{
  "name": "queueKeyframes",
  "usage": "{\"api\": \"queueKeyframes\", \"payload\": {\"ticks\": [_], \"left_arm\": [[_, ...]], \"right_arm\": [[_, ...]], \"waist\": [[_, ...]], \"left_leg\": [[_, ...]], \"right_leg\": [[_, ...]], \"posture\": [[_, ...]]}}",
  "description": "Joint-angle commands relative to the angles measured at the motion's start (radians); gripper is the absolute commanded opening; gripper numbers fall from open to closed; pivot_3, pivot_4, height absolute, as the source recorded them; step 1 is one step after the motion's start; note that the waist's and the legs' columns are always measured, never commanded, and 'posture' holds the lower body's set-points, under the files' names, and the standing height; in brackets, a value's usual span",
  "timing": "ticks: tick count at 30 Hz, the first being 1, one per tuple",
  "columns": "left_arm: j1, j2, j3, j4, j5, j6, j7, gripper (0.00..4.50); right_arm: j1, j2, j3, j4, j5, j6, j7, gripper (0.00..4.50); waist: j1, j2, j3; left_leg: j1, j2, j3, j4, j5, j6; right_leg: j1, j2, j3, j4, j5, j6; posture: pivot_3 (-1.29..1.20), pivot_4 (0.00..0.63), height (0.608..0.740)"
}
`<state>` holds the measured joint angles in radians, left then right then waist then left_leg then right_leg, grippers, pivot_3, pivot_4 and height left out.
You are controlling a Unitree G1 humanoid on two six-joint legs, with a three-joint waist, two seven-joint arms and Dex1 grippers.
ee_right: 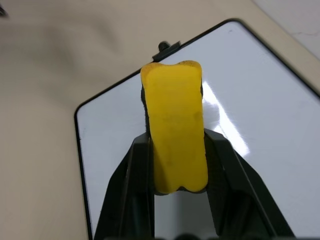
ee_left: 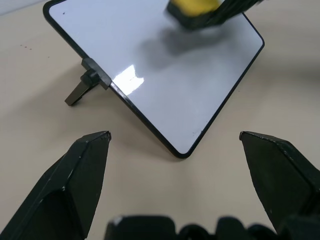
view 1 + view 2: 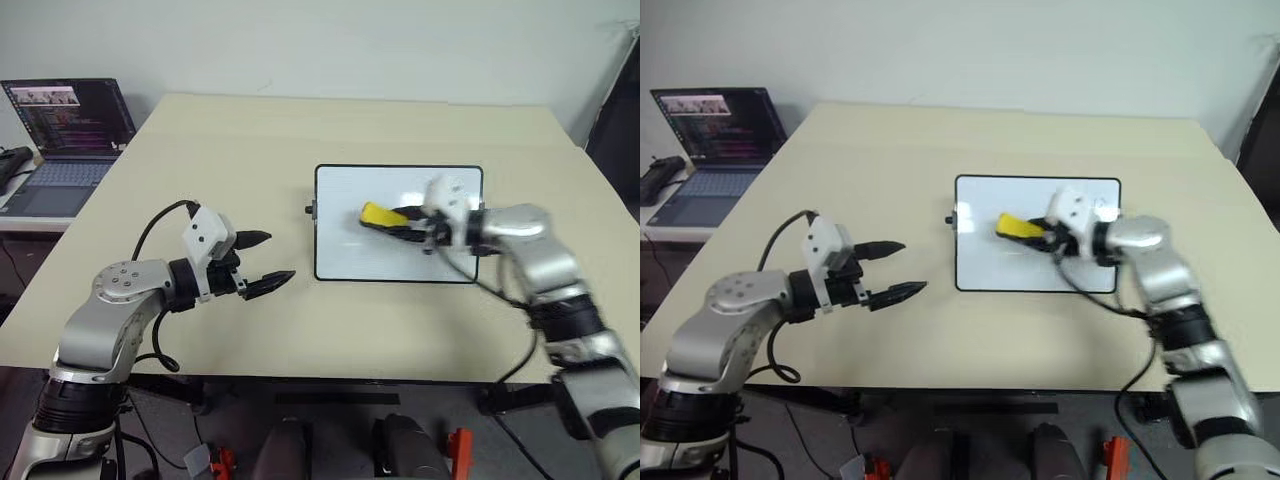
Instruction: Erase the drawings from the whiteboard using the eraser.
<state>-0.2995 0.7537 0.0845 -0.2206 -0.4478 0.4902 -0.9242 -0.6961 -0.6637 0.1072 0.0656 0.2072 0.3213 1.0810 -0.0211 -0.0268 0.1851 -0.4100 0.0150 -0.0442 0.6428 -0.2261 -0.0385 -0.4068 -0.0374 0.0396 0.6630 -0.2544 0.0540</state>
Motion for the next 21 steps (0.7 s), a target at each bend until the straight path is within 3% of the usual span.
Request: {"api": "queueKeyframes", "payload": {"ticks": [1,9,21], "left_arm": [[-0.022,0.016,0.038,-0.022,-0.014,-0.011,-0.002,4.5],[-0.06,0.02,0.032,0.006,-0.006,-0.017,-0.021,4.5],[-0.105,0.033,0.039,0.006,-0.004,-0.007,-0.037,4.5]], "right_arm": [[0.076,-0.149,-0.138,-0.122,0.08,0.074,0.07,0.98],[0.291,-0.383,-0.336,-0.035,0.06,0.015,0.079,0.98],[0.318,-0.411,-0.382,0.042,0.061,-0.048,0.058,0.98]], "waist": [[0.004,0.0,0.0],[-0.009,0.001,0.0],[-0.015,0.001,0.001]], "left_leg": [[-0.001,0.0,-0.001,0.0,-0.001,-0.001],[0.0,0.0,0.003,0.0,-0.004,0.0],[0.003,0.0,0.005,0.001,-0.004,0.0]], "right_leg": [[0.0,0.0,-0.001,-0.001,-0.001,0.0],[0.0,0.0,0.002,-0.002,-0.002,0.001],[0.002,0.001,0.005,0.0,-0.003,0.001]], "posture": [[0.0,0.15,0.74],[0.0,0.15,0.74],[0.0,0.15,0.74]]}}
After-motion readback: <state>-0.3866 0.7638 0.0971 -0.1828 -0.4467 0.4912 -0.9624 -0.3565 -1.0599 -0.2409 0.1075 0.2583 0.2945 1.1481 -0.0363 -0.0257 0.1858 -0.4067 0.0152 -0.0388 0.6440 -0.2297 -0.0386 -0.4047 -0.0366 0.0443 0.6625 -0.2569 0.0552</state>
